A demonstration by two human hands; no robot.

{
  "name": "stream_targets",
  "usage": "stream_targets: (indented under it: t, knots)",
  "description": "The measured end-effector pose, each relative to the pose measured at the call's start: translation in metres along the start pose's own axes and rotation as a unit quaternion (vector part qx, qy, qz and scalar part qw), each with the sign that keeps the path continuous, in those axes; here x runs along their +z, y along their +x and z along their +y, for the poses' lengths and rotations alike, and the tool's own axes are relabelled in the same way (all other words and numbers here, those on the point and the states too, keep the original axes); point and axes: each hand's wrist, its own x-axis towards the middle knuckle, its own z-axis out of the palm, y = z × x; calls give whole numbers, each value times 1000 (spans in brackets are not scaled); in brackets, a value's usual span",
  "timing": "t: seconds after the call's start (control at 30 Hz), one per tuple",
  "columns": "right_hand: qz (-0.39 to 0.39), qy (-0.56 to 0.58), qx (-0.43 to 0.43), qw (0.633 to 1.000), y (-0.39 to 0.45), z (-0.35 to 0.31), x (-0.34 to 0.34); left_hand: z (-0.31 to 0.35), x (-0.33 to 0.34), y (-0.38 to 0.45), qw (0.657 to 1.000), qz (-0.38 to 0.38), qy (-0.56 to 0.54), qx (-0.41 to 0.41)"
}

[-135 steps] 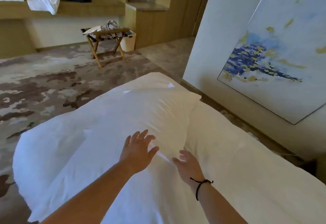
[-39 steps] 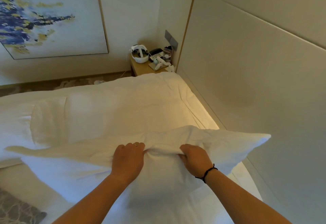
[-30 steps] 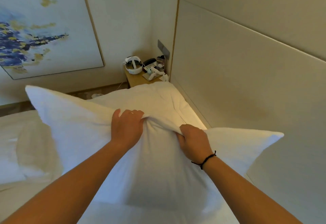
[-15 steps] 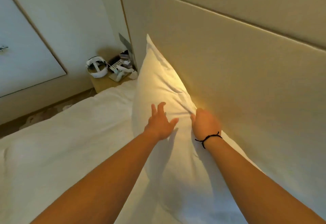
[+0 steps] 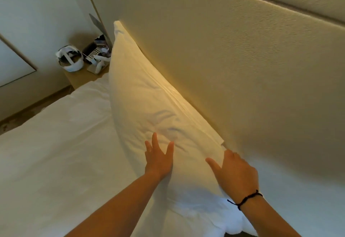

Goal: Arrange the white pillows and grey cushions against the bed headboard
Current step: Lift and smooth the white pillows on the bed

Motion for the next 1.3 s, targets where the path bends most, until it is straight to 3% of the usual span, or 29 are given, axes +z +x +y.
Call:
stream_targets:
  t: [0.1, 0.27, 0.47, 0.7, 0.87, 0.97, 1.03, 1.3]
  knots:
    - [27, 4, -43, 999, 4, -16, -13, 2, 19, -25, 999, 7, -13, -29]
    - [179, 68, -94, 977, 30, -12, -48, 43, 25, -42, 999, -9, -35, -2]
    - [101, -35, -40, 993, 33, -10, -36, 44, 19, -53, 973, -168, 126, 93]
    - [94, 26, -94, 991, 19, -29, -30, -24, -26, -64, 963, -165, 161, 139]
    - [97, 88, -199, 971, -1, -98, -27, -101, -75, -103, 996, -46, 73, -5]
    - [-52, 149, -254, 954, -33, -153, 5, -162, -113, -140, 995, 34, 48, -83]
    - [-129, 152, -316, 928, -58, -195, 27, -206, -141, -166, 987, 84, 37, -132]
    - [-263, 71, -537, 799, -183, -354, 86, -347, -235, -272, 923, 259, -105, -263]
